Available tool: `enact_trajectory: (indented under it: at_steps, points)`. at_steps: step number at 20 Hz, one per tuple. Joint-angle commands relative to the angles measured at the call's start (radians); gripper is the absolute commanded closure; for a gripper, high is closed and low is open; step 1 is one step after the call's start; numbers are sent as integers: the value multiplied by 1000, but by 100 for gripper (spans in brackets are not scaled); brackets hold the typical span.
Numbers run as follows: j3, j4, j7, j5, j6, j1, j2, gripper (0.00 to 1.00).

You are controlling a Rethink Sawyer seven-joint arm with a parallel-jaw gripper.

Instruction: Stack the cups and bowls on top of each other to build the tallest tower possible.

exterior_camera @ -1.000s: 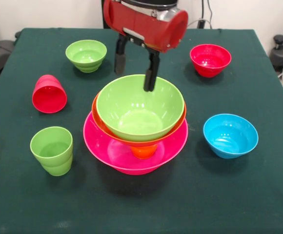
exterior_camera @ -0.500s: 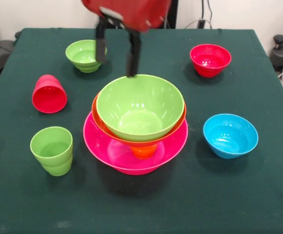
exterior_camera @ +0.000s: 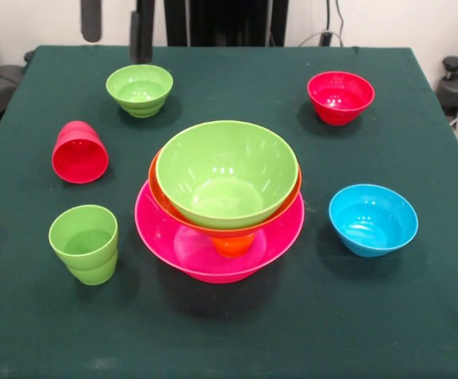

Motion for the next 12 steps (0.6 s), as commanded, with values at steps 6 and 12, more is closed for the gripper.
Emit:
enact_trajectory:
  at_steps: [6,12]
  points:
    - [222,-131,-646,-140,200,-25,157,0]
    - [262,-217,-786,-143,215,-34,228,0]
